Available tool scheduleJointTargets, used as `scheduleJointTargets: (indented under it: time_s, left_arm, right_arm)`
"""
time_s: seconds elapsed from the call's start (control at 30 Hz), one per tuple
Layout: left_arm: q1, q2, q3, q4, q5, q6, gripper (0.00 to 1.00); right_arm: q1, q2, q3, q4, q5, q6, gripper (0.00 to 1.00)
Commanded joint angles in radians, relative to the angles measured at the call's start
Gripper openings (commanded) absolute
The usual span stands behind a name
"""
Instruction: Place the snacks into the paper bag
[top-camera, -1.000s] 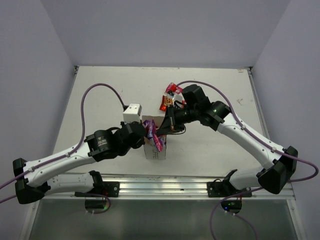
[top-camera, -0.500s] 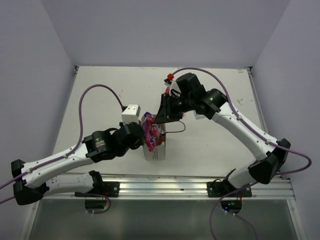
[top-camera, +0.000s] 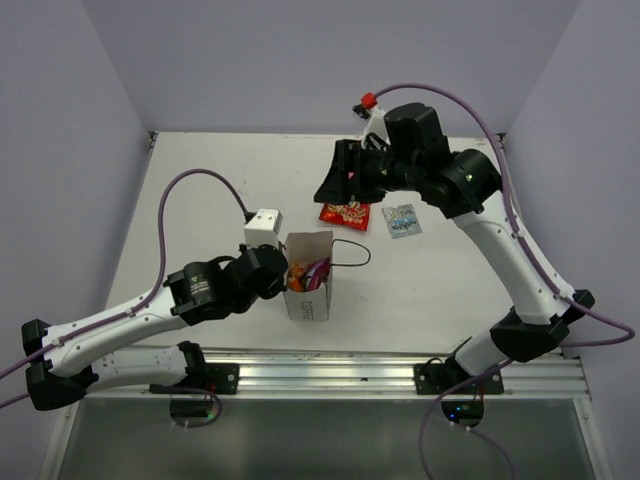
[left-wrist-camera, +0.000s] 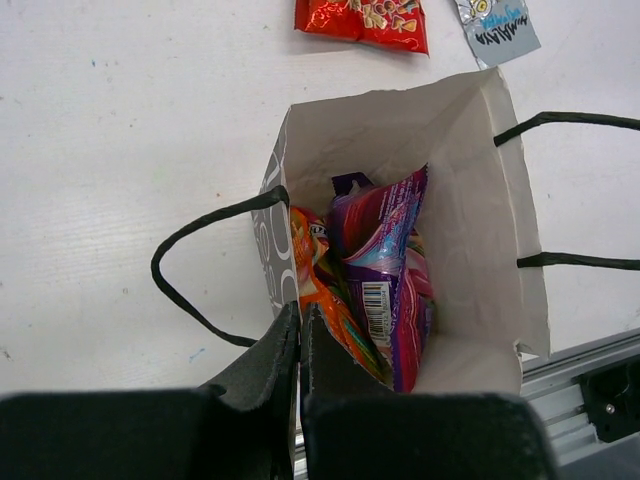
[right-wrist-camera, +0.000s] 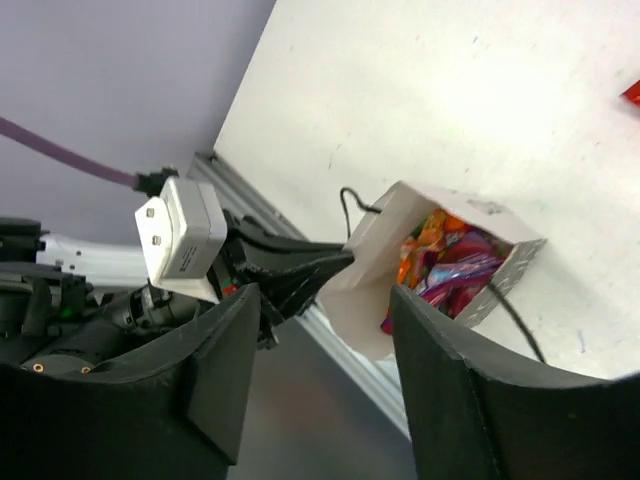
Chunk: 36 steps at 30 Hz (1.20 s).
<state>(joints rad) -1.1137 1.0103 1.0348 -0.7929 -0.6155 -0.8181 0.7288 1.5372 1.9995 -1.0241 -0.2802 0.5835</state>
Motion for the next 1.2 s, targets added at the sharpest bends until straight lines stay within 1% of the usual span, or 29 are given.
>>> scheduleJointTargets:
  time_s: [0.0, 0.03, 0.07, 0.1, 0.13, 0.17, 0.2, 0.23, 0.27, 0.37, 0.4, 0.43, 0.5, 0.67, 0.77, 0.9, 0.97, 1.0, 1.07, 1.1, 1.17]
  left_arm:
    - [-0.003, -0.018, 0.004, 0.027, 0.003, 0.027, 0.00]
    - [-0.002, -0.021, 0.002, 0.027, 0.002, 0.028, 0.00]
    - [-0.001, -0.024, 0.001, 0.027, 0.002, 0.030, 0.00]
    - [-0.001, -0.030, -0.001, 0.029, 0.003, 0.031, 0.00]
    - [-0.001, -0.030, -0.004, 0.029, 0.002, 0.033, 0.00]
    - [-0.001, -0.032, -0.004, 0.029, 0.000, 0.034, 0.00]
    - [-0.001, -0.032, -0.004, 0.029, 0.000, 0.036, 0.00]
    - [-0.001, -0.032, -0.002, 0.029, 0.000, 0.034, 0.00]
    - [-0.001, -0.030, -0.001, 0.027, -0.001, 0.033, 0.00]
    - [-0.001, -0.024, 0.008, 0.021, -0.004, 0.028, 0.00]
    - [-0.001, -0.019, 0.011, 0.020, -0.003, 0.027, 0.00]
    - [-0.001, -0.018, 0.013, 0.012, -0.004, 0.027, 0.00]
    - [-0.001, -0.016, 0.022, 0.003, -0.009, 0.017, 0.00]
    - [-0.001, -0.022, 0.024, -0.015, -0.018, 0.005, 0.00]
    - [-0.001, -0.022, 0.025, -0.016, -0.023, 0.002, 0.00]
    - [-0.003, -0.018, 0.025, -0.016, -0.023, 0.000, 0.00]
    - [-0.003, -0.016, 0.028, -0.016, -0.021, 0.000, 0.00]
    - [-0.002, -0.016, 0.028, -0.016, -0.021, 0.000, 0.00]
    - [-0.001, -0.018, 0.028, -0.014, -0.024, 0.002, 0.00]
    - [-0.001, -0.019, 0.028, -0.014, -0.024, 0.000, 0.00]
    - [-0.001, -0.021, 0.027, -0.012, -0.024, 0.000, 0.00]
  right_arm:
    - [-0.108, 0.047, 0.012, -0.039, 0.081, -0.083, 0.63]
    - [-0.144, 0.060, -0.051, -0.004, 0.058, -0.085, 0.64]
    - [-0.175, 0.082, -0.082, 0.075, 0.017, -0.082, 0.65]
    - [-0.224, 0.104, -0.105, 0.116, 0.007, -0.086, 0.69]
    - [-0.242, 0.130, -0.119, 0.146, 0.010, -0.108, 0.71]
    - [-0.258, 0.203, -0.111, 0.171, 0.039, -0.122, 0.74]
    - [-0.273, 0.246, -0.094, 0.174, 0.047, -0.135, 0.76]
    - [-0.296, 0.291, -0.043, 0.173, 0.059, -0.146, 0.77]
    - [-0.304, 0.398, -0.012, 0.162, 0.058, -0.168, 0.77]
    - [-0.318, 0.549, 0.132, 0.109, 0.070, -0.203, 0.78]
    - [-0.318, 0.631, 0.162, 0.101, 0.084, -0.209, 0.78]
    - [-0.316, 0.661, 0.198, 0.095, 0.093, -0.215, 0.77]
    - [-0.318, 0.722, 0.203, 0.096, 0.136, -0.218, 0.77]
    - [-0.318, 0.755, 0.091, 0.166, 0.222, -0.244, 0.76]
    - [-0.318, 0.761, 0.035, 0.180, 0.277, -0.278, 0.74]
    - [-0.315, 0.744, -0.045, 0.213, 0.335, -0.315, 0.65]
    - [-0.316, 0.745, -0.082, 0.223, 0.349, -0.329, 0.63]
    - [-0.315, 0.745, -0.096, 0.225, 0.352, -0.330, 0.58]
    - [-0.316, 0.745, -0.102, 0.219, 0.354, -0.332, 0.43]
    - [-0.315, 0.738, -0.103, 0.216, 0.352, -0.330, 0.22]
    - [-0.313, 0.719, -0.102, 0.205, 0.357, -0.333, 0.00]
